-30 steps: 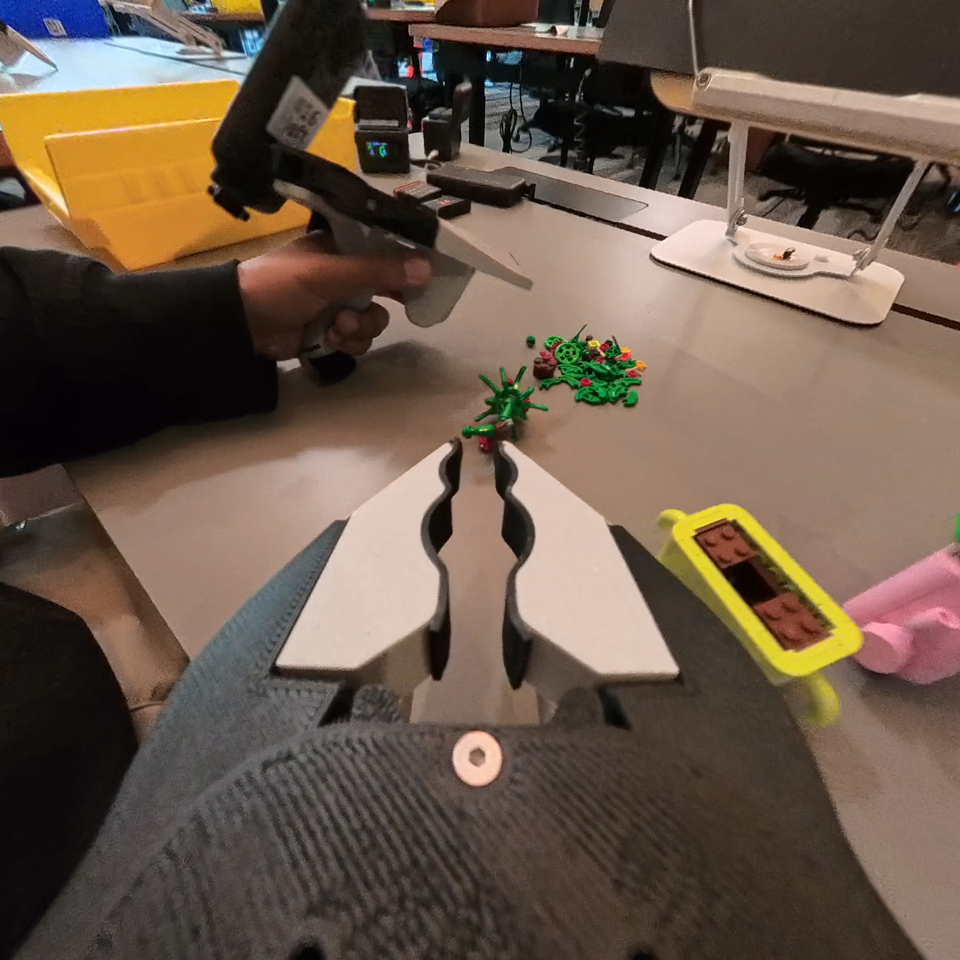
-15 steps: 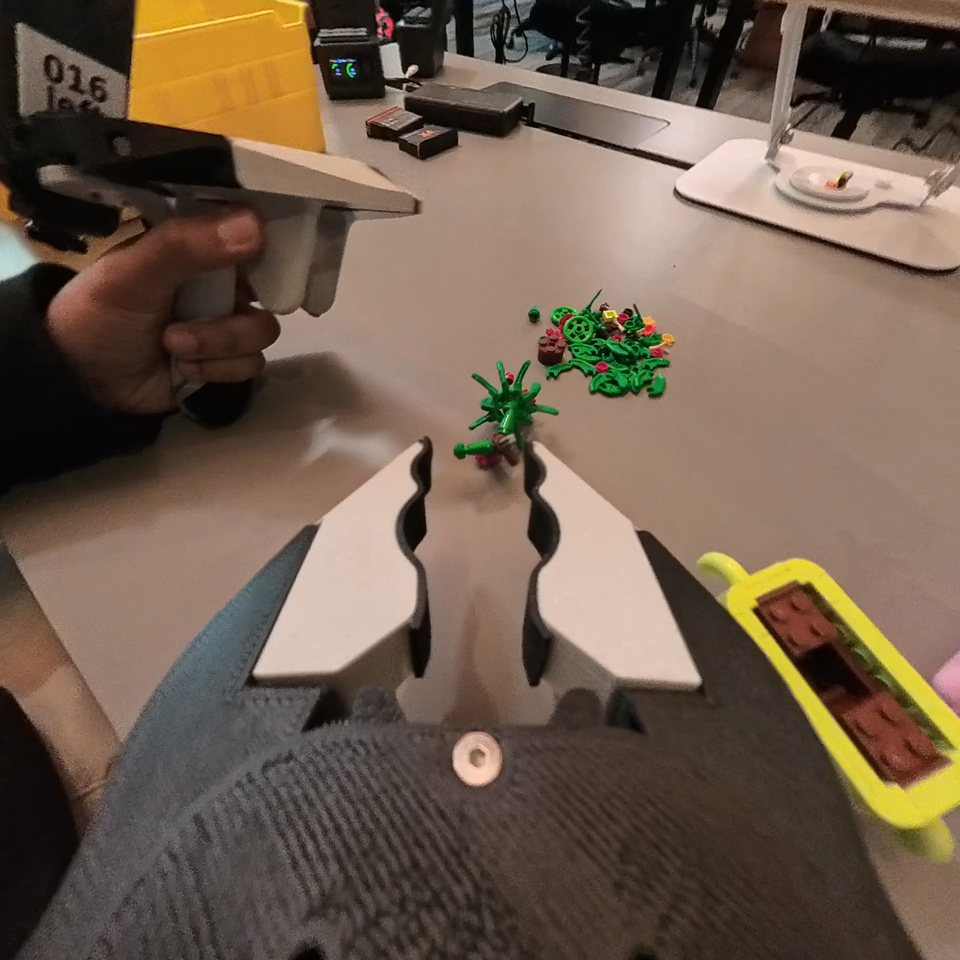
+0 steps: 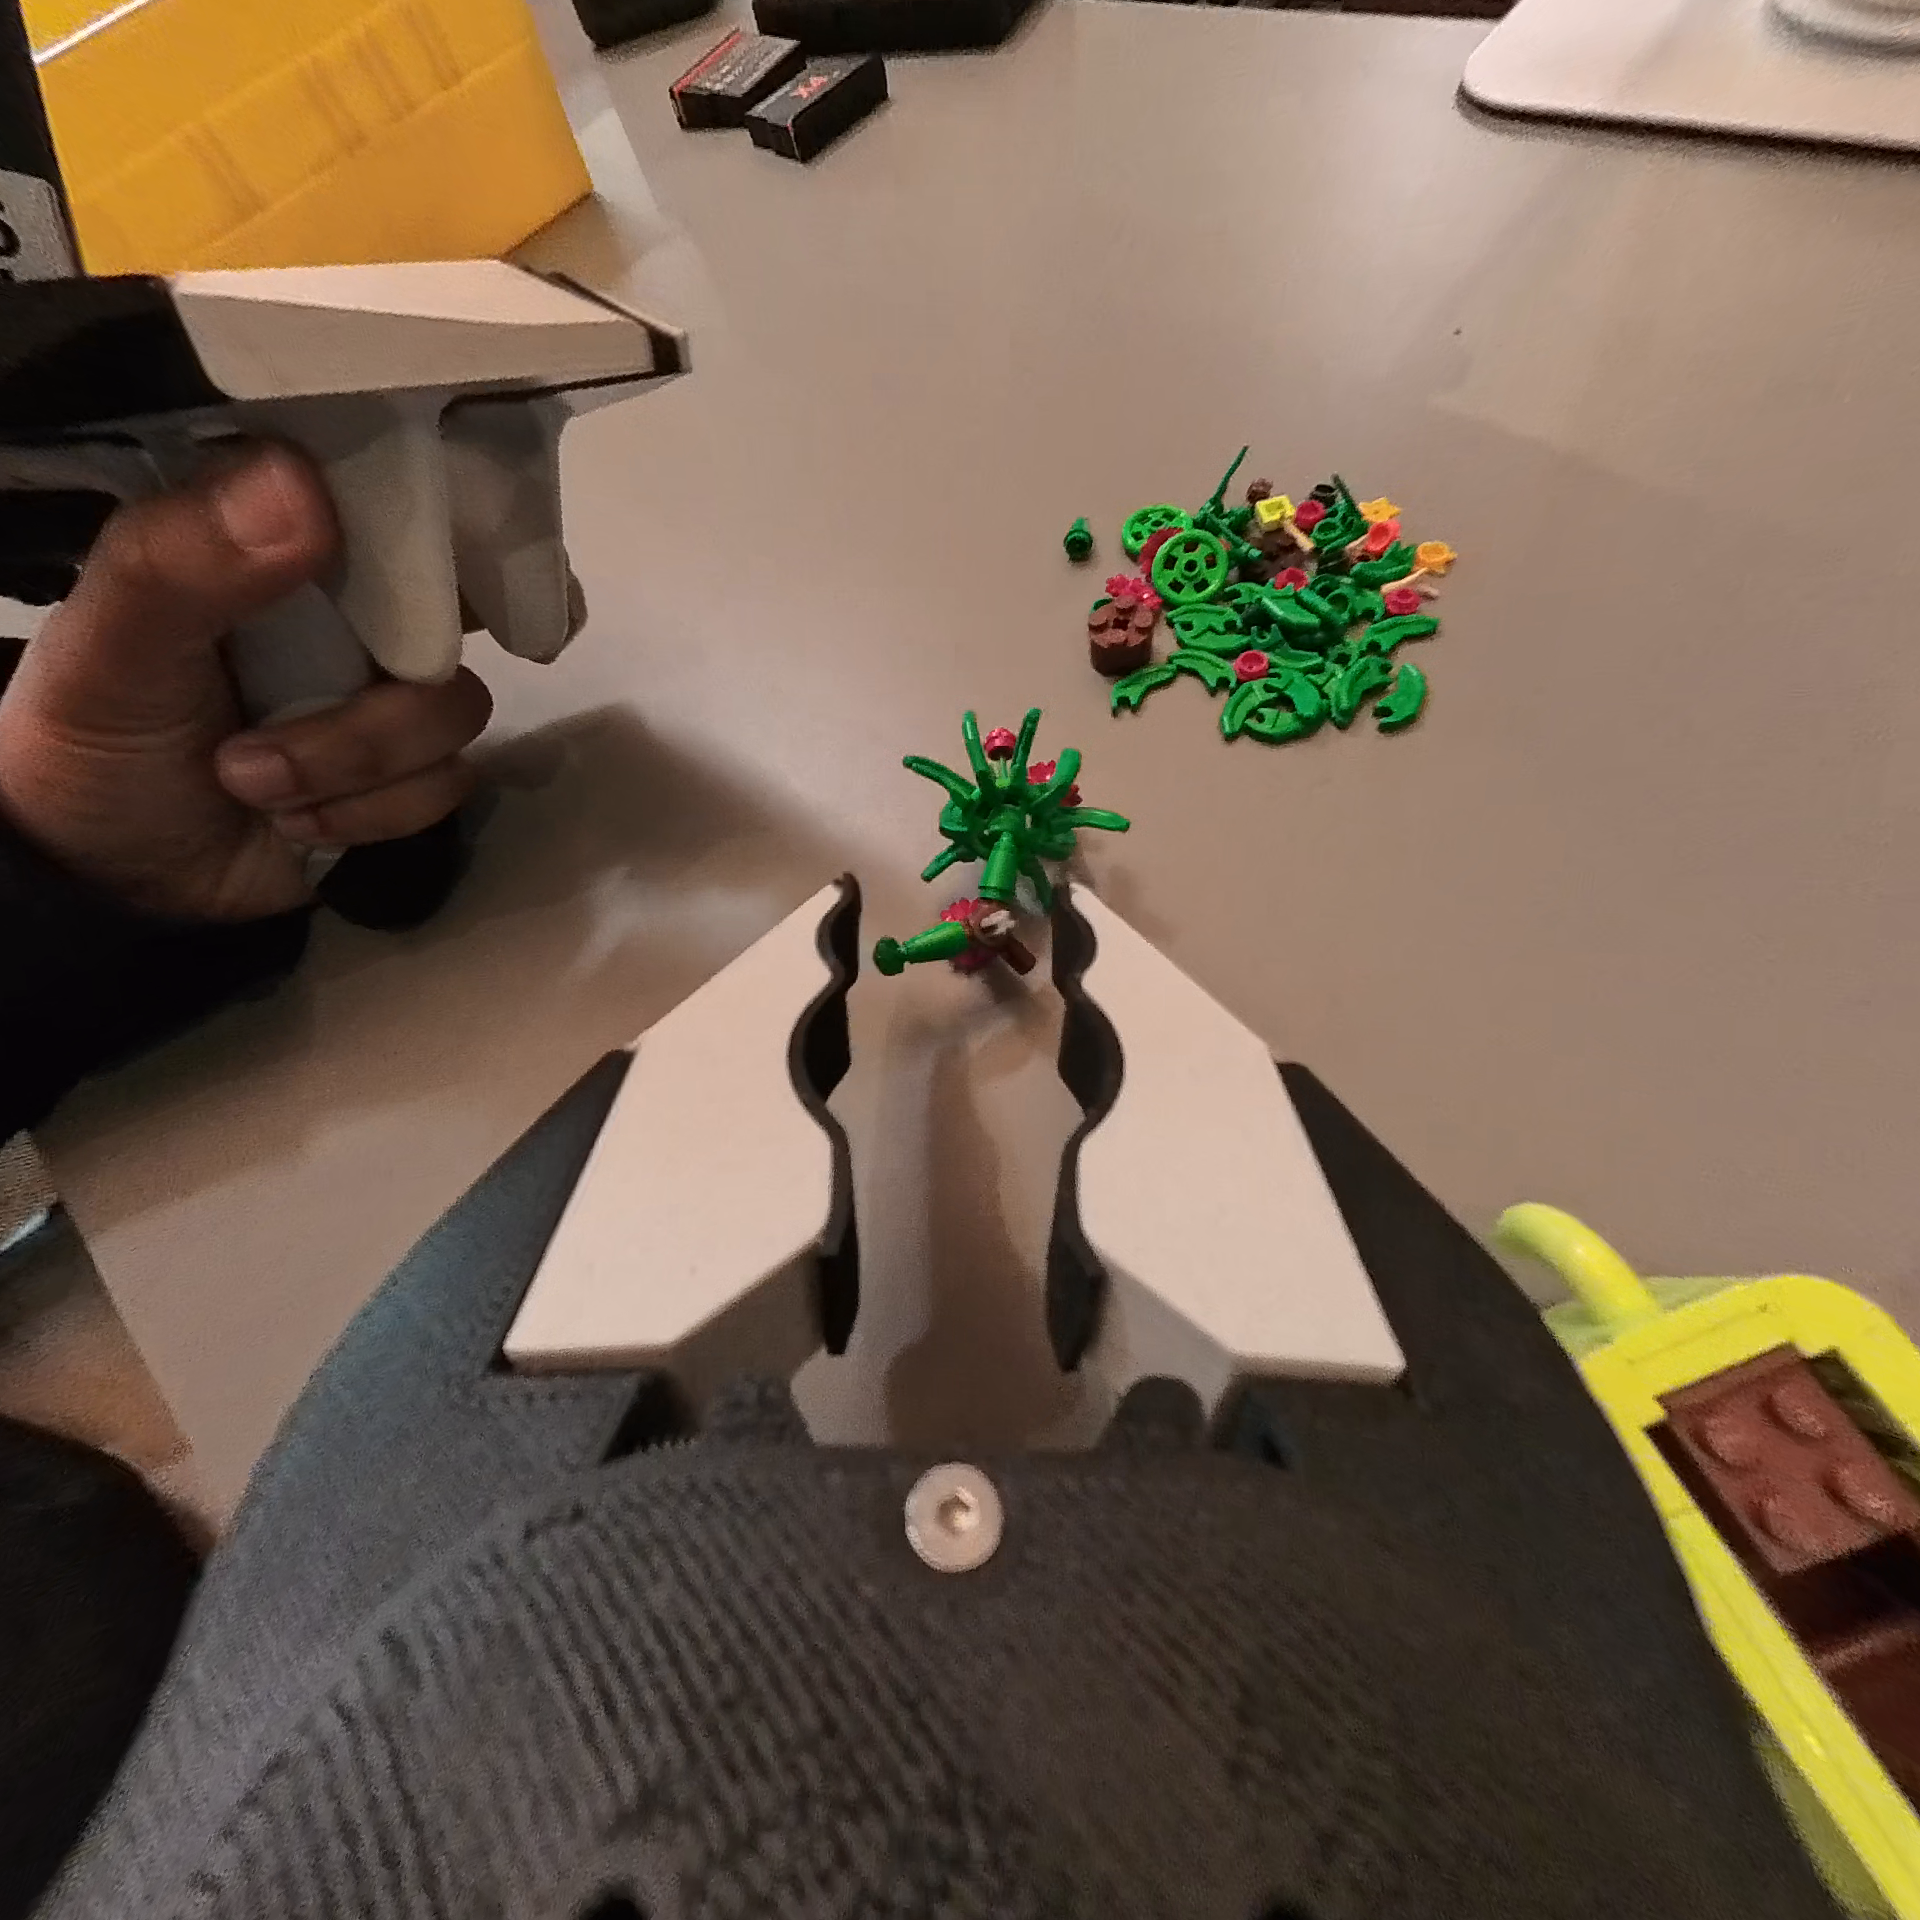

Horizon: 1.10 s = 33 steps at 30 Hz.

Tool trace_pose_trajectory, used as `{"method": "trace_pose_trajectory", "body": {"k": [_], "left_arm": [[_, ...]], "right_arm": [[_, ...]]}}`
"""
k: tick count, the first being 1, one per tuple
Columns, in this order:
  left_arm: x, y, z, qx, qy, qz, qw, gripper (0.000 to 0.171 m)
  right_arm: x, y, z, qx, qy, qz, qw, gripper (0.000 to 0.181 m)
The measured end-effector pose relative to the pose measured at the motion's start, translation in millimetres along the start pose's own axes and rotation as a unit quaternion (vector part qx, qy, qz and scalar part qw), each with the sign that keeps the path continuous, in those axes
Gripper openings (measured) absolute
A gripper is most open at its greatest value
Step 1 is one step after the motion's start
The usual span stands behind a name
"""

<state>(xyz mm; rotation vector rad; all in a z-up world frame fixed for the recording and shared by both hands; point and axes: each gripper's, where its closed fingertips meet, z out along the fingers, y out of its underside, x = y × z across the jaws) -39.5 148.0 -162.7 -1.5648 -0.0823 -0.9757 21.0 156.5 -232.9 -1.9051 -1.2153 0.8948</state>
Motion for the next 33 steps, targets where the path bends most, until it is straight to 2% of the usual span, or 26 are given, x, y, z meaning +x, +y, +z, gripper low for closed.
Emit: {"method": "trace_pose_trajectory", "body": {"k": [4,9,11,16,22,26,30,33], "left_arm": [[-1,0,0,0.000,0.001,-0.004,1.000,0.000],[0,0,0,0.001,0.001,0.001,1.000,0.000],[1,0,-1,0.002,0.002,0.002,1.000,0.000],[3,1,0,-0.001,0.006,0.001,1.000,0.000],[4,2,0,-0.002,0.008,0.003,1.000,0.000],[4,2,0,-0.003,0.008,0.001,1.000,0.000],[6,3,0,-0.008,0.008,0.006,1.000,0.003],[12,22,4,-0.079,0.014,0.023,0.997,0.012]], "right_arm": [[1,1,0,-0.003,-0.020,0.029,0.999,0.029],[8,-18,-20,0.079,-0.038,0.070,0.994,0.007],[11,-19,-25,0.089,-0.037,0.076,0.992,0.000],[22,0,-13,0.019,0.026,0.056,0.998,0.004],[12,12,-2,-0.029,0.034,0.000,0.999,0.013],[4,14,-1,-0.038,0.004,-0.002,0.999,0.016],[-1,6,-7,-0.006,-0.006,-0.016,1.000,0.015],[-5,4,-9,0.002,-0.020,-0.020,1.000,0.017]]}}
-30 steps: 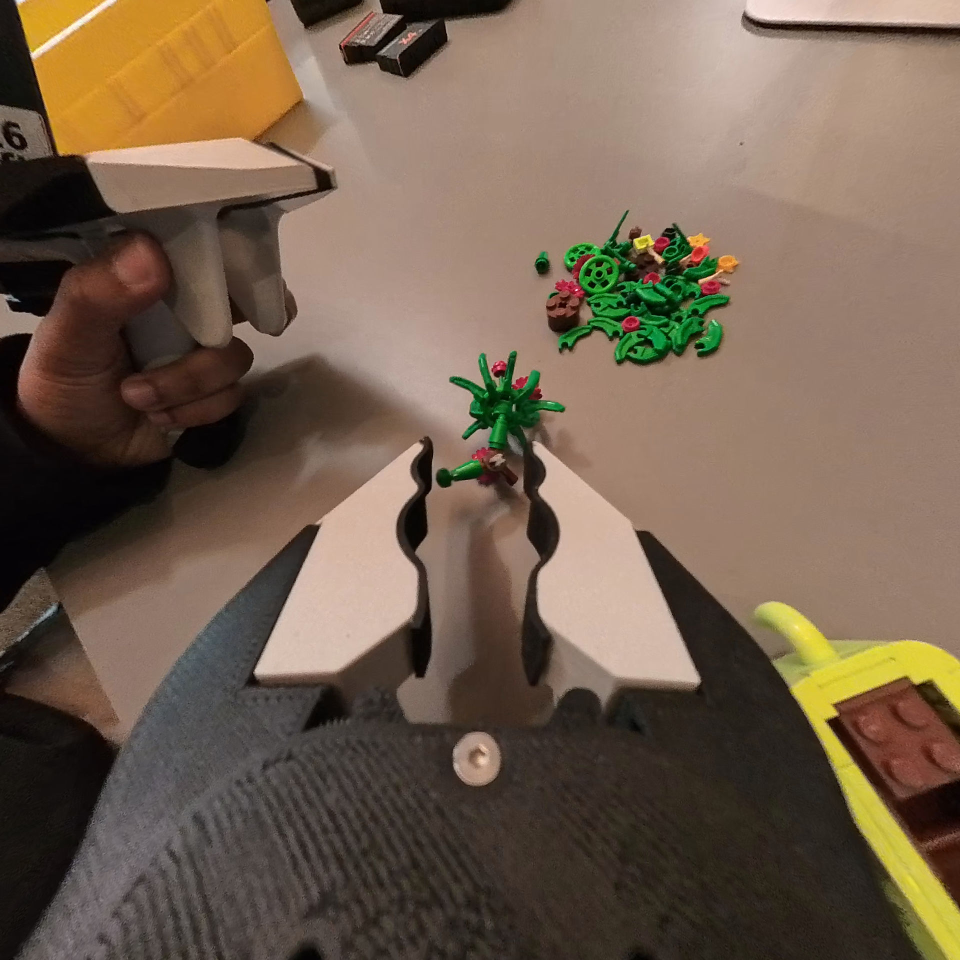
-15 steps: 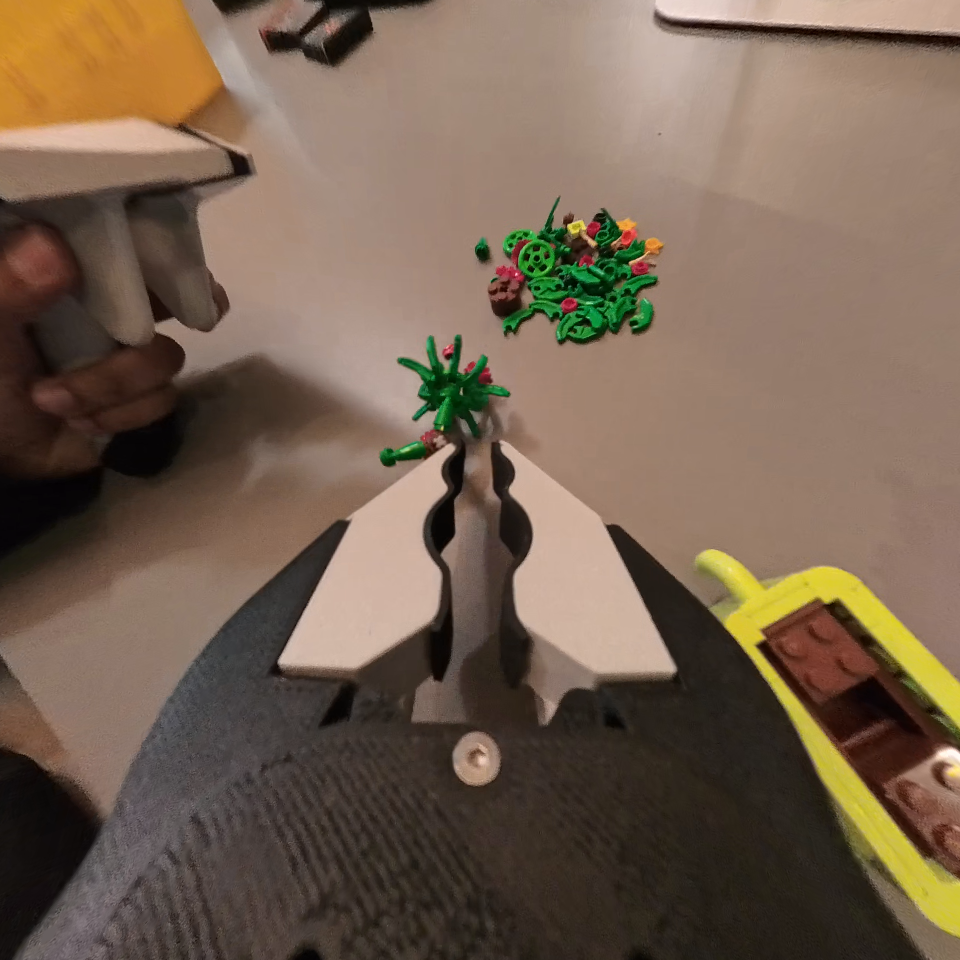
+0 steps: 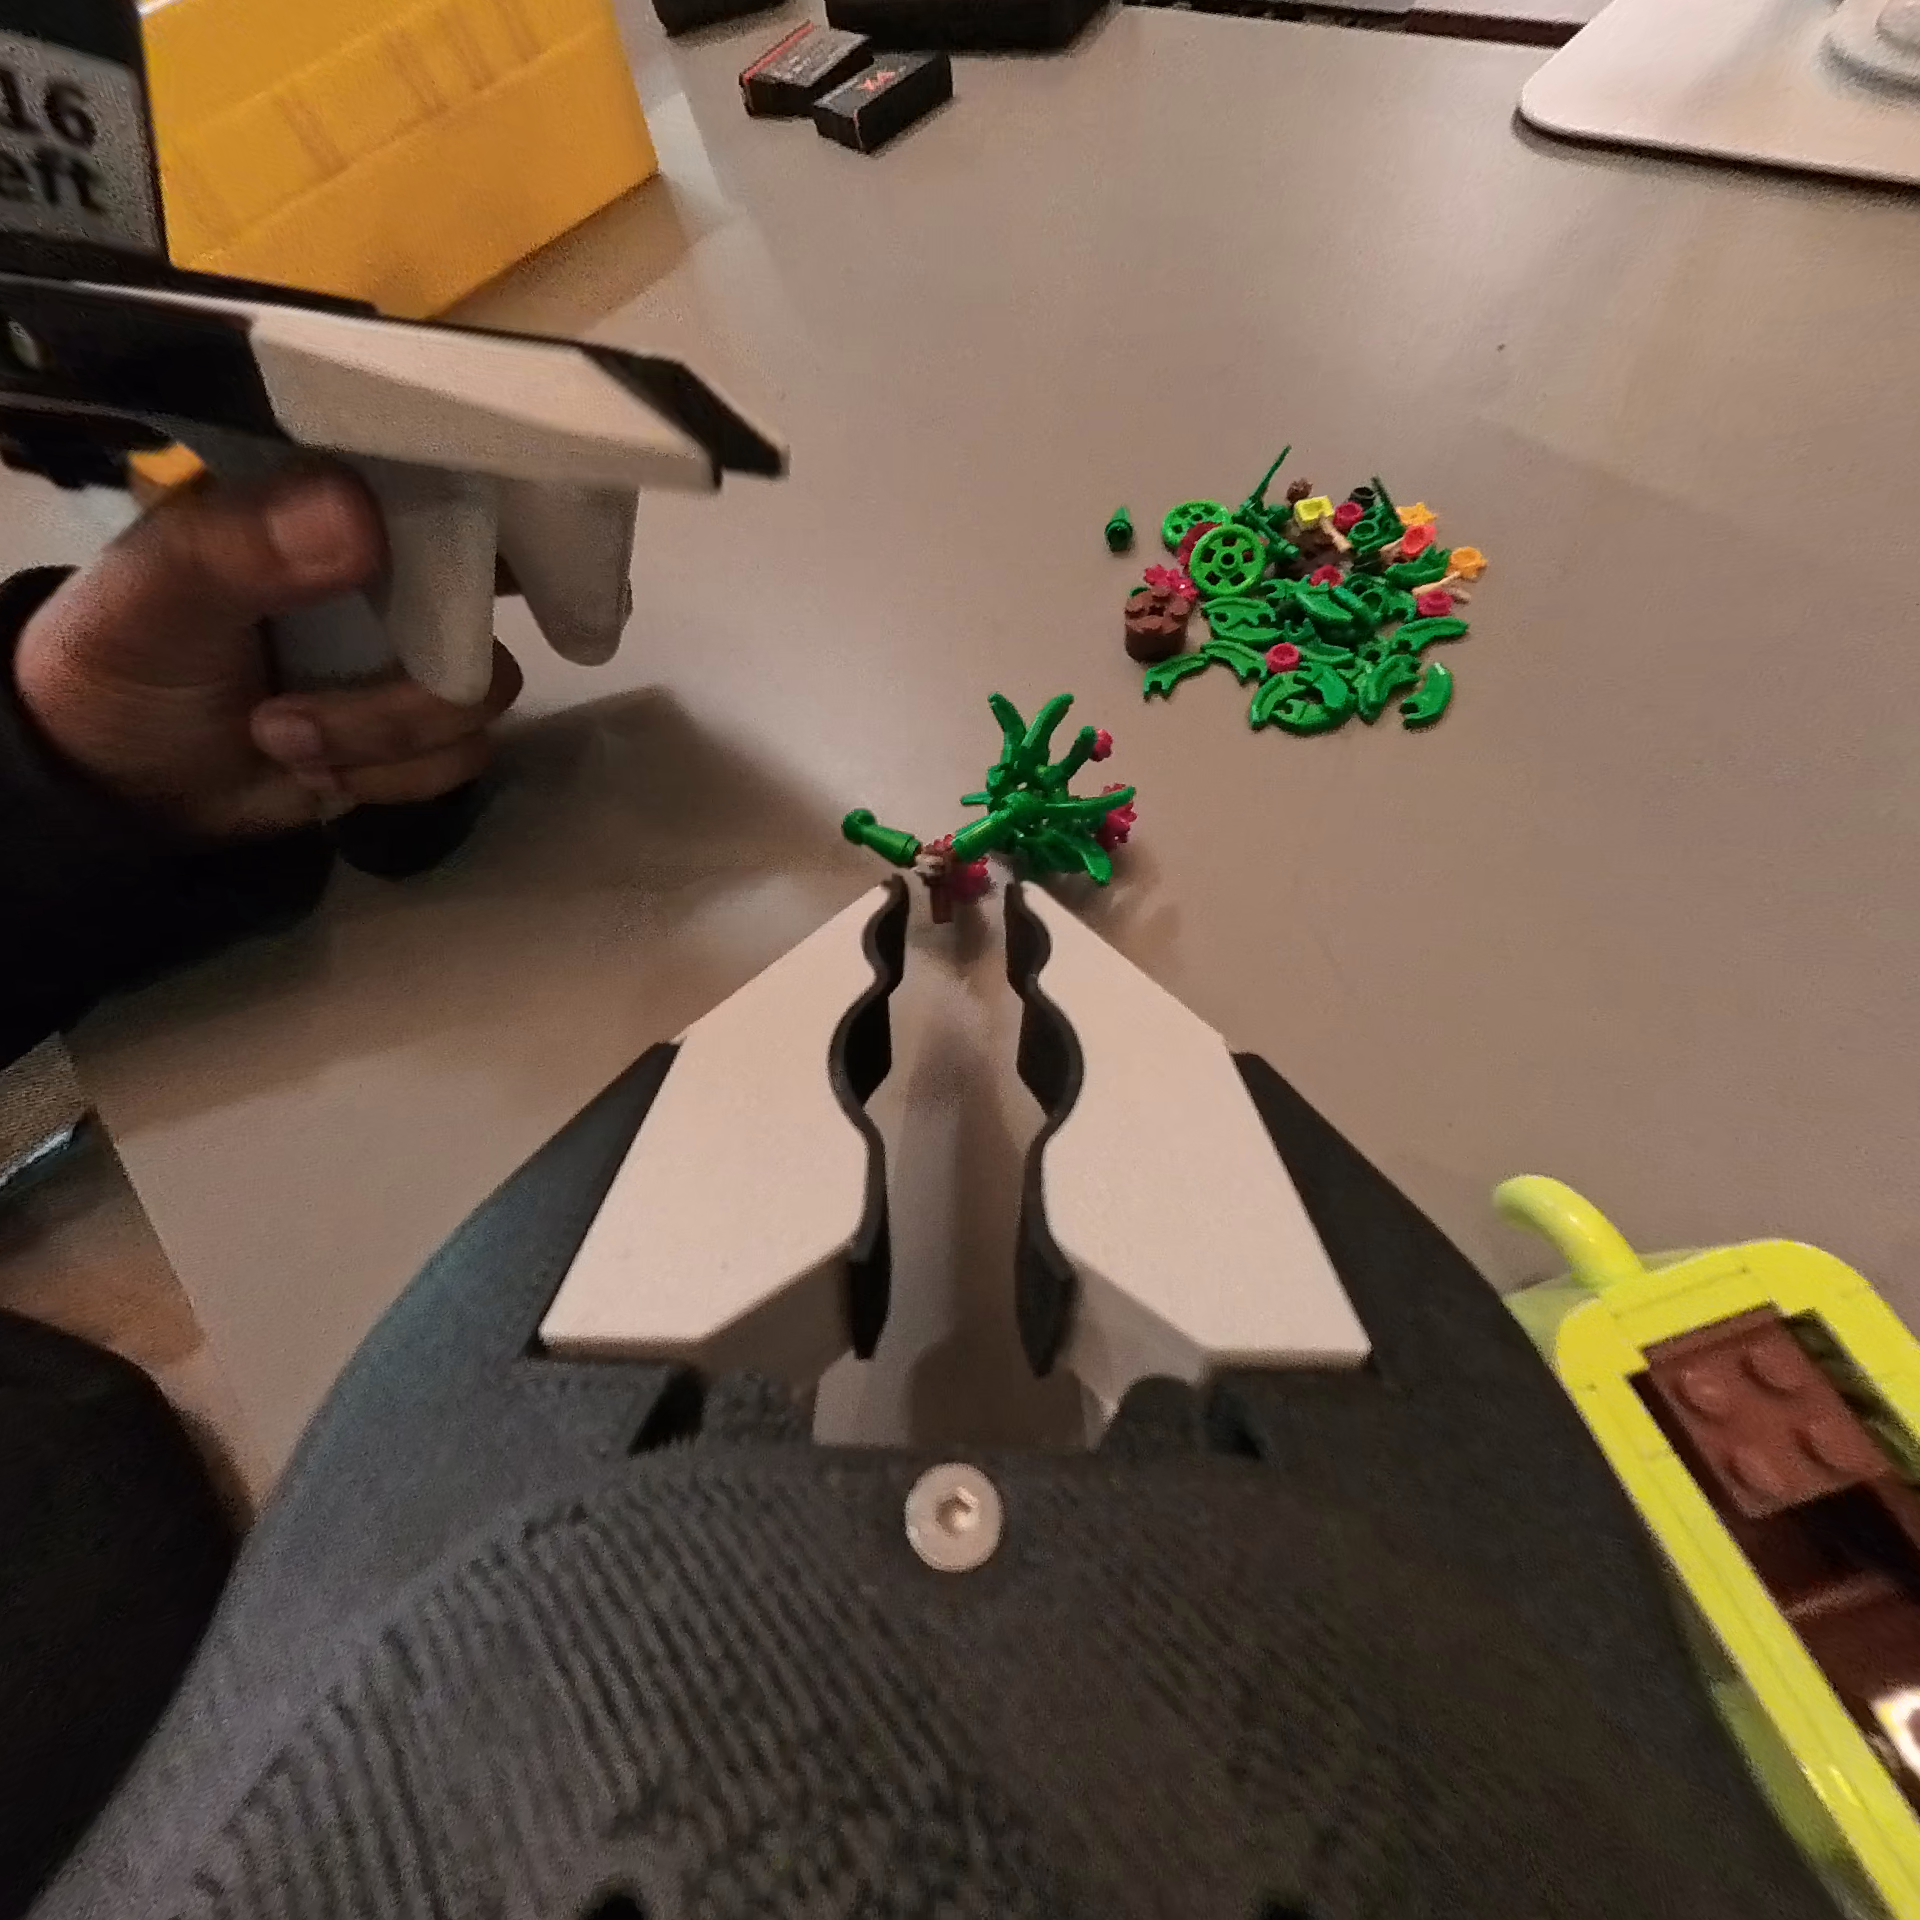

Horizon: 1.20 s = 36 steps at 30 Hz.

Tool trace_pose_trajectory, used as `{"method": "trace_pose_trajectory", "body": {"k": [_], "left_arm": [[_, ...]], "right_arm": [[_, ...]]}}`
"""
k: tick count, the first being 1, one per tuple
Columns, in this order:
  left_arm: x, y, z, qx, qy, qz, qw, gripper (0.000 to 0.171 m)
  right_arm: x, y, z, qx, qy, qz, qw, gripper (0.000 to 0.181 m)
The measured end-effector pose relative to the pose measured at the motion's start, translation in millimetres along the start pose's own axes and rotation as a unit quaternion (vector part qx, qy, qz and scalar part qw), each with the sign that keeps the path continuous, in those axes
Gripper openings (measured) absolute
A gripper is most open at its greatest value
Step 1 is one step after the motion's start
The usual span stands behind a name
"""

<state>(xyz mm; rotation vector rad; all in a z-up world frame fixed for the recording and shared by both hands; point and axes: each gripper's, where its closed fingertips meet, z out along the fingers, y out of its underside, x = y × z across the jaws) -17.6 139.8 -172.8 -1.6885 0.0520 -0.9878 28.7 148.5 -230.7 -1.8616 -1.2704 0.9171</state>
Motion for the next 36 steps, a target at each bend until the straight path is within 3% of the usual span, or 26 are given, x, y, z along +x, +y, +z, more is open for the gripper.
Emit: {"method": "trace_pose_trajectory", "body": {"k": [4,8,12,20,24,36], "left_arm": [[2,32,7,-0.133,-0.041,0.129,0.982,0.017],[-12,54,10,-0.222,-0.115,0.268,0.931,0.018],[-19,74,15,-0.286,-0.127,0.309,0.898,0.023],[-18,76,24,-0.297,-0.108,0.305,0.899,0.016],[-19,77,26,-0.301,-0.113,0.322,0.891,0.004],[-16,77,24,-0.299,-0.101,0.319,0.893,0.002]], "right_arm": [[-3,5,5,-0.022,-0.009,-0.006,1.000,0.021],[-3,3,8,-0.022,-0.006,-0.030,0.999,0.020],[-3,5,12,-0.036,-0.006,-0.036,0.999,0.017],[-5,6,15,-0.042,-0.014,-0.046,0.998,0.005],[-5,7,16,-0.047,-0.011,-0.052,0.997,0.005],[-9,9,17,-0.055,-0.033,-0.050,0.997,0.004]]}}
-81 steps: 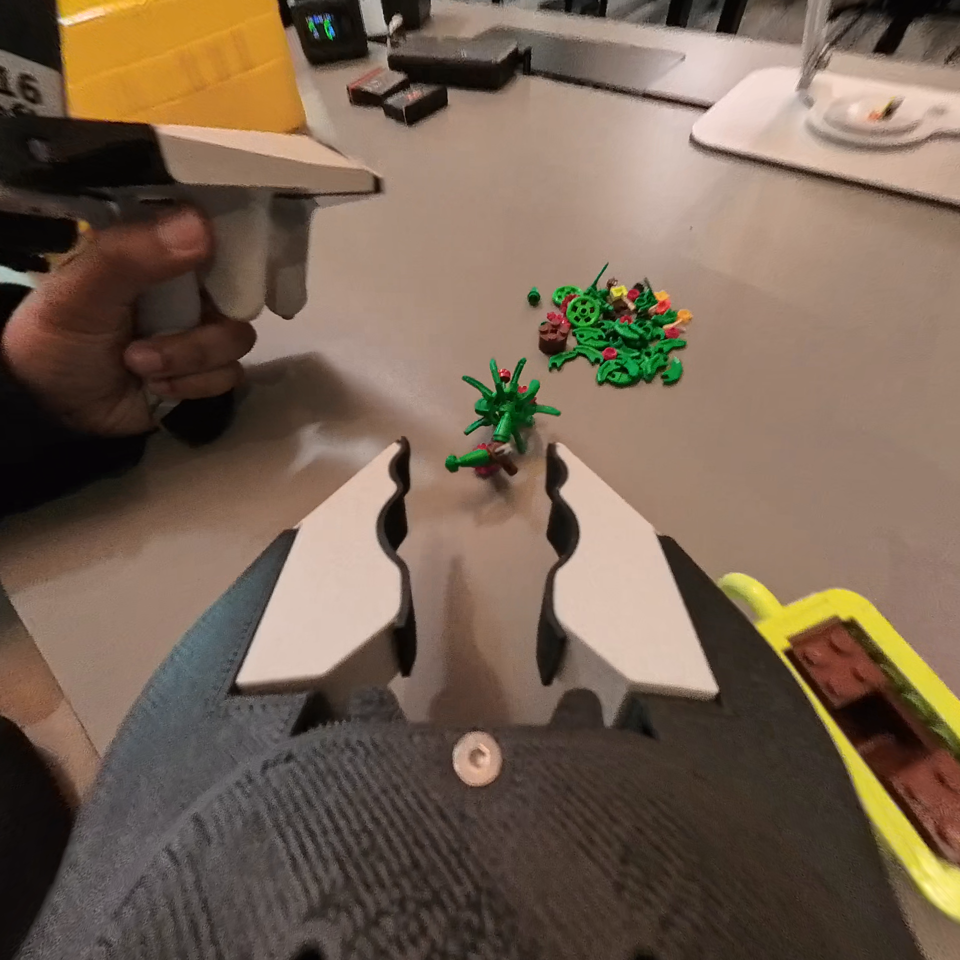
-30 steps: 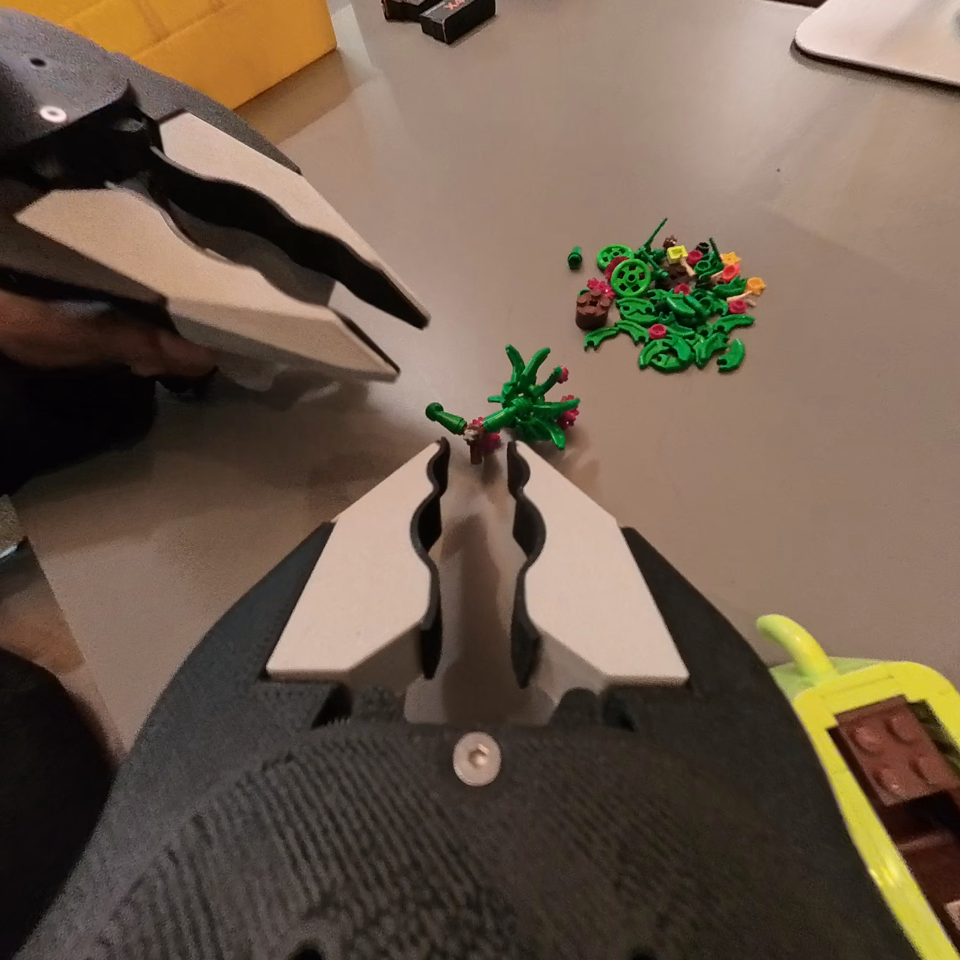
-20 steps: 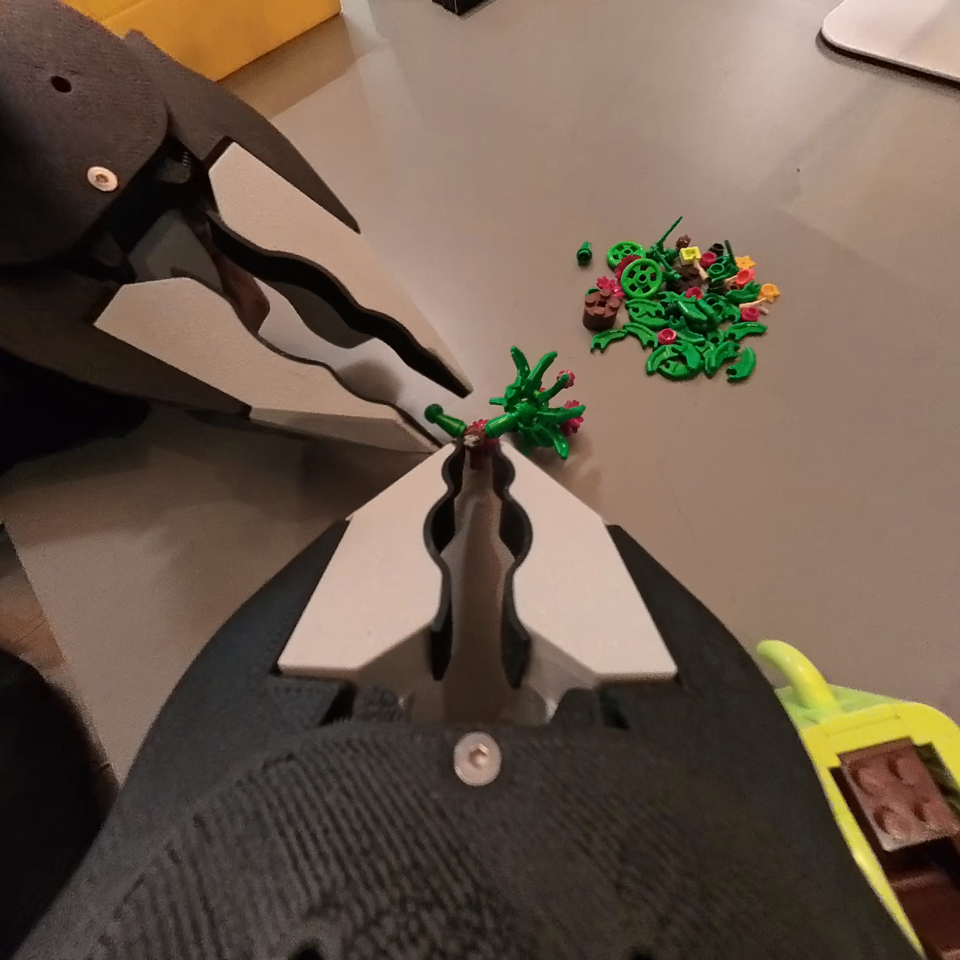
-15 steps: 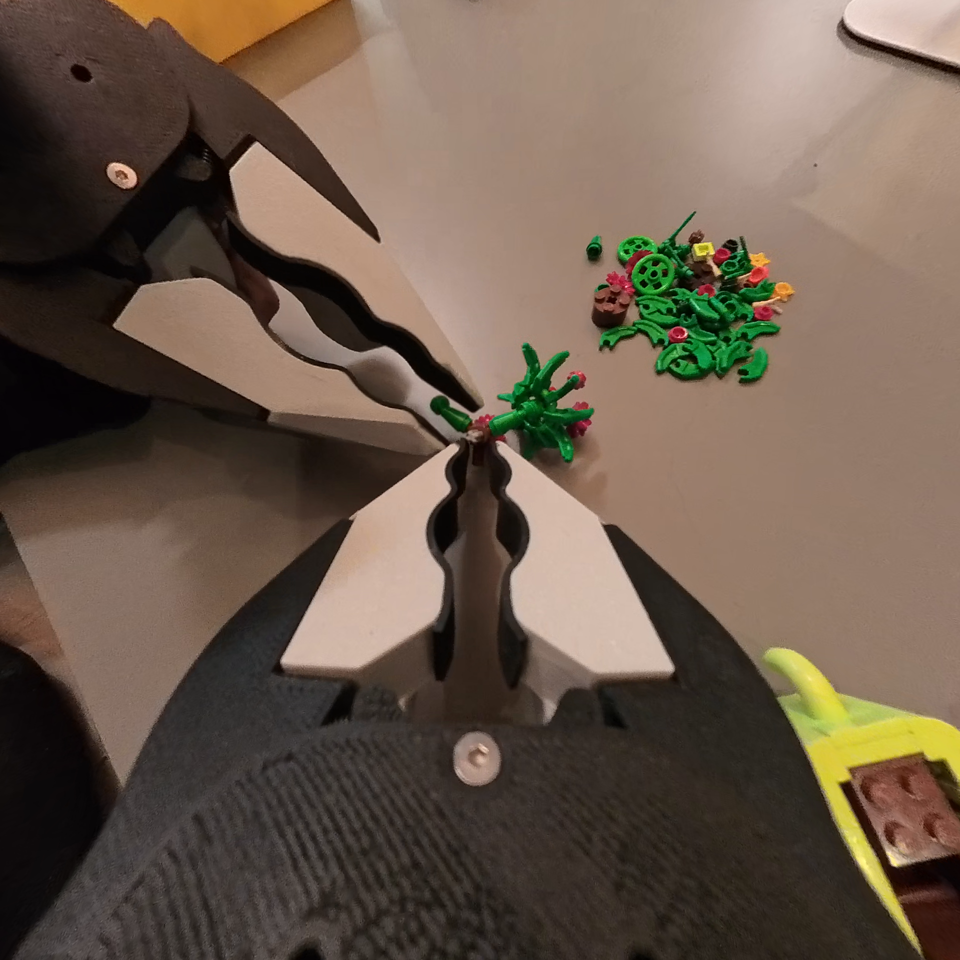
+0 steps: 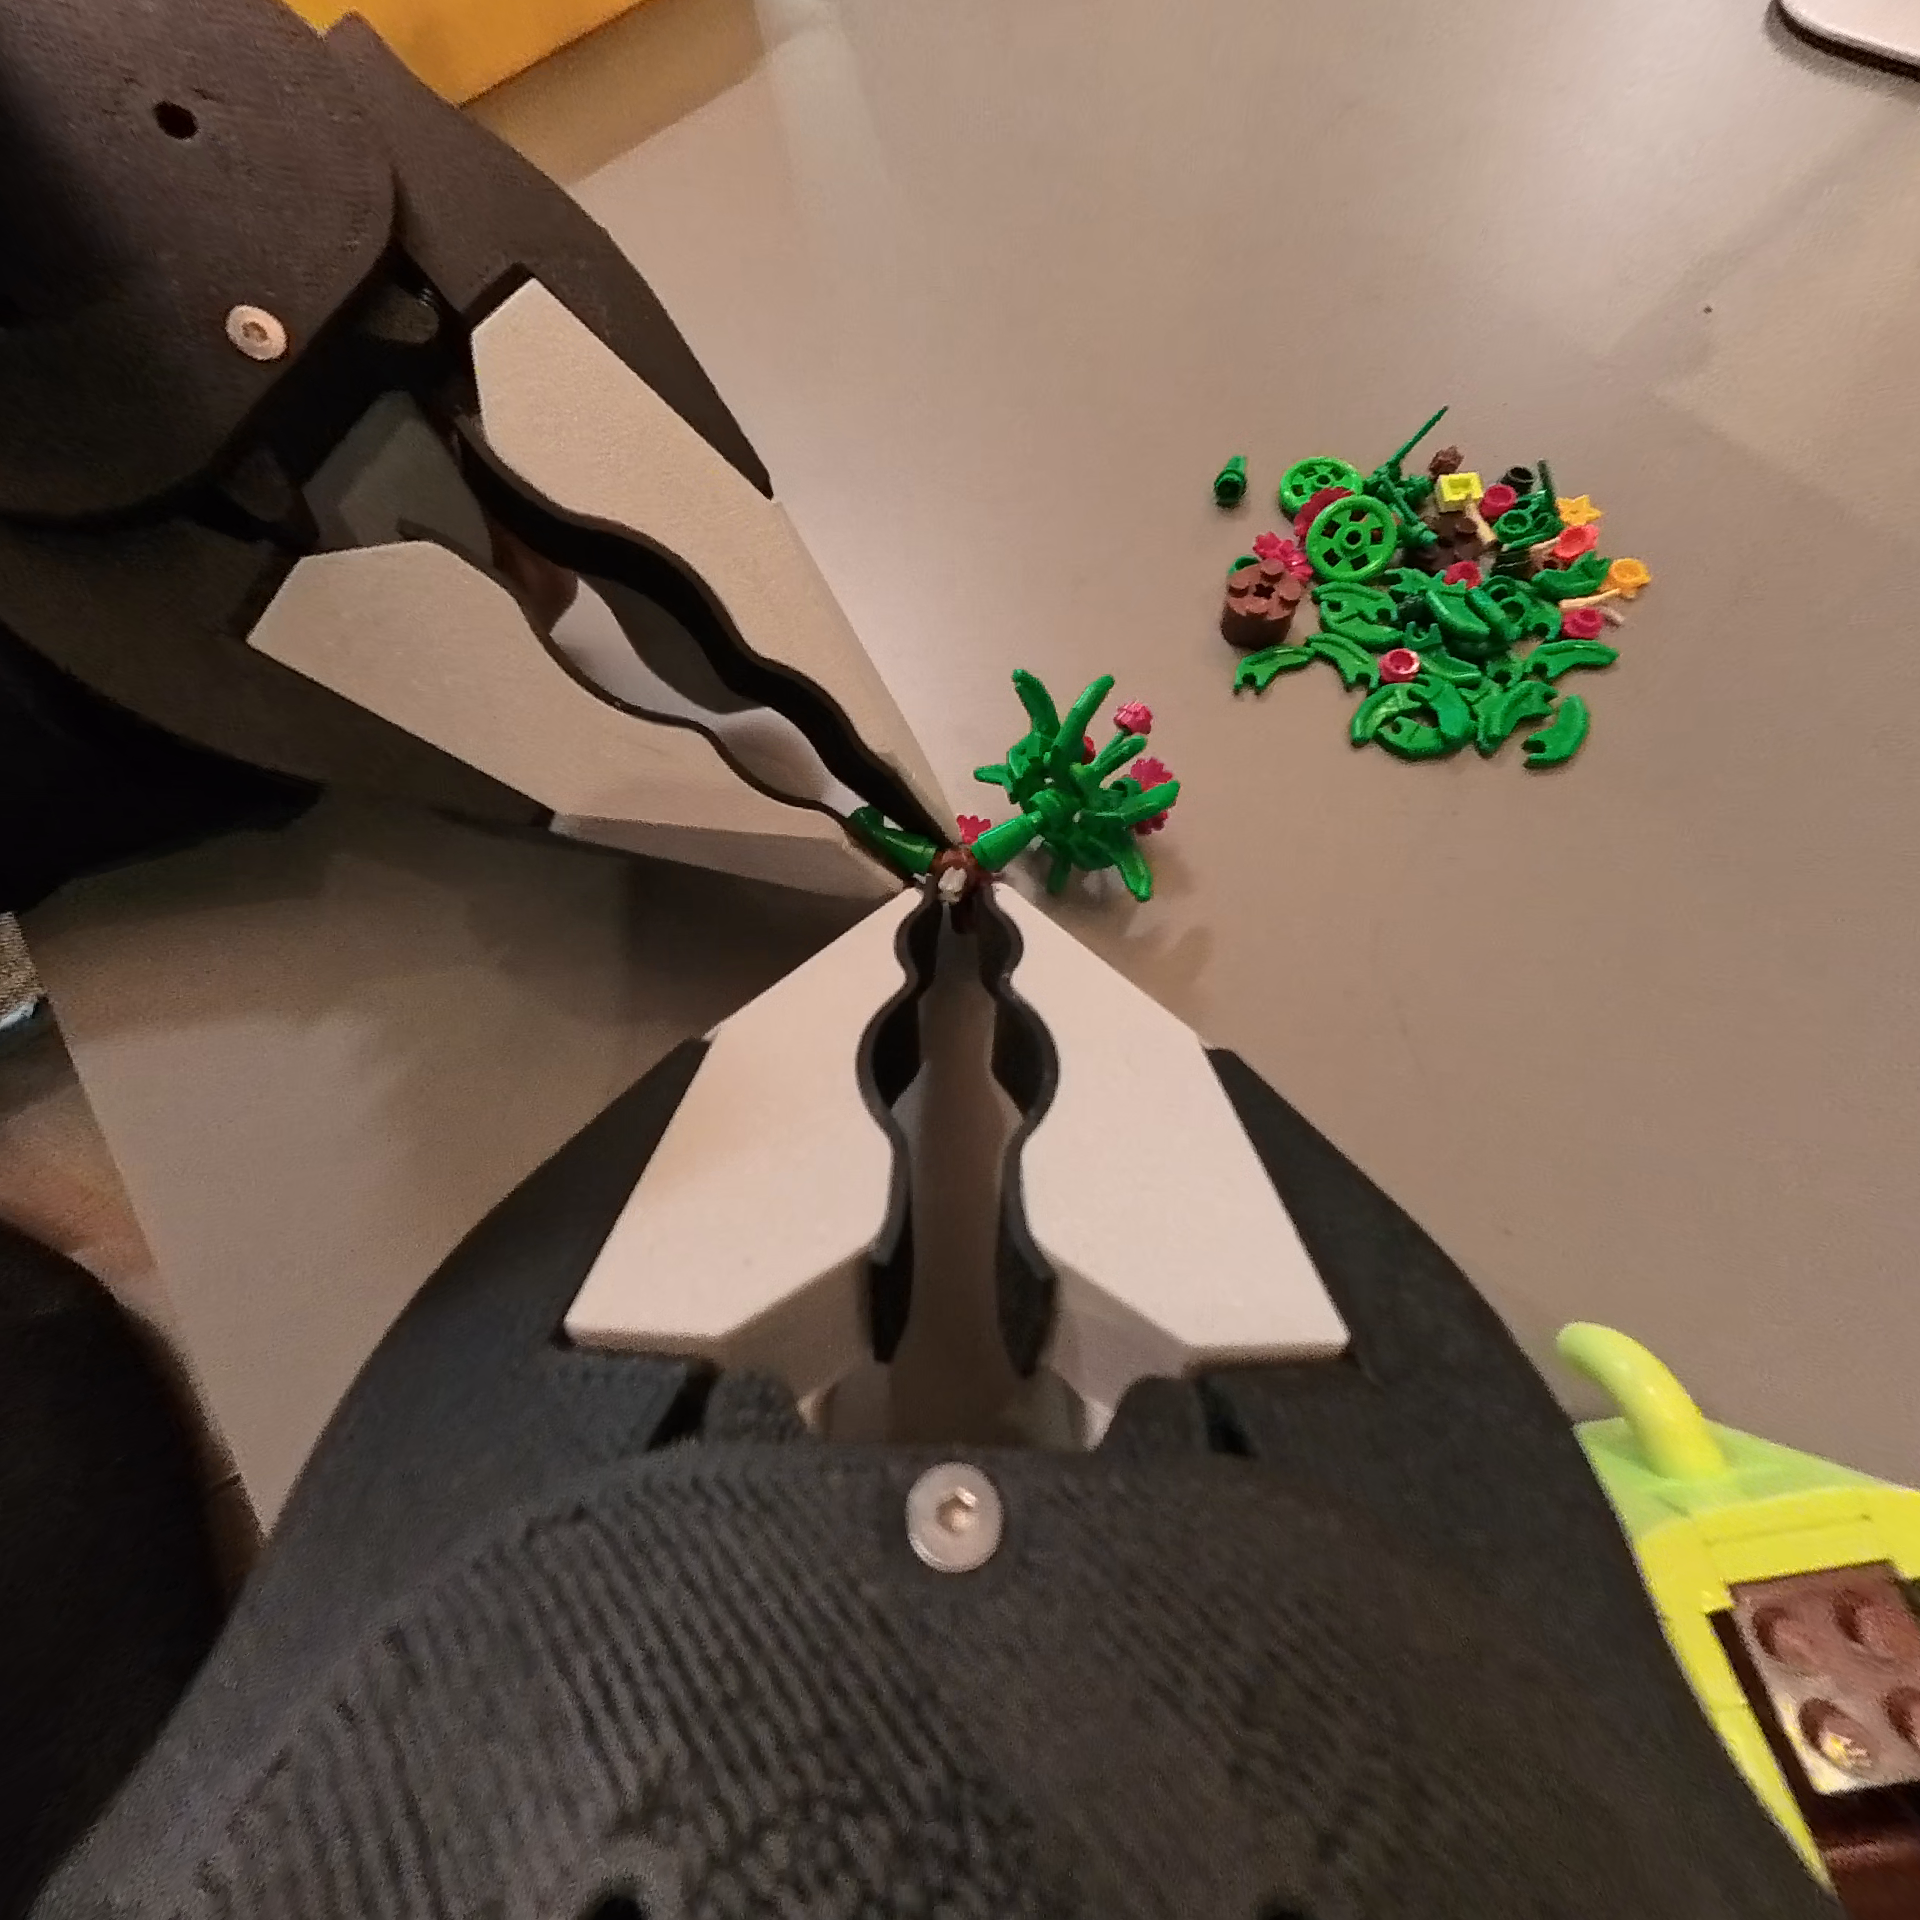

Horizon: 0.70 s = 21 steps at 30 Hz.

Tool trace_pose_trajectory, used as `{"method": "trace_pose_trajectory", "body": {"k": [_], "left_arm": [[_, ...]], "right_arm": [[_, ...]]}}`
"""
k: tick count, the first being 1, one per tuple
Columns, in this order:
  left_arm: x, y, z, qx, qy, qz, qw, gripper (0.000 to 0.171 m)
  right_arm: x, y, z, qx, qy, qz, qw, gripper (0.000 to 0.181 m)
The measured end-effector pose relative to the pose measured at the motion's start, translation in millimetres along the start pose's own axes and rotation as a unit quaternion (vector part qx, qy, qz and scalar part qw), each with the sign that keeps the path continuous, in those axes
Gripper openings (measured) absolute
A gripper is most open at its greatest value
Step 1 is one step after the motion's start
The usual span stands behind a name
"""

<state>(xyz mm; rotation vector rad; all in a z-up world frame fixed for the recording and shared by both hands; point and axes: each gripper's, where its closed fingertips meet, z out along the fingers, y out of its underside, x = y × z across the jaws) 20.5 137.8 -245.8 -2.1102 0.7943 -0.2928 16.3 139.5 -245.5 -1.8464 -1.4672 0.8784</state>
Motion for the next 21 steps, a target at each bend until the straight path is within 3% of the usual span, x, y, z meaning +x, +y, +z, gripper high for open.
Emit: {"method": "trace_pose_trajectory", "body": {"k": [11,21], "left_arm": [[-1.9,0.1,-1.1,0.002,-0.004,-0.009,1.000,0.002],[4.4,-2.4,-6.4,0.018,0.028,-0.015,0.999,0.003]], "right_arm": [[1.5,-1.4,-0.4,0.006,0.021,0.023,0.999,0.003],[-5.0,-2.3,-5.4,0.019,-0.069,0.127,0.989,0.002]]}}
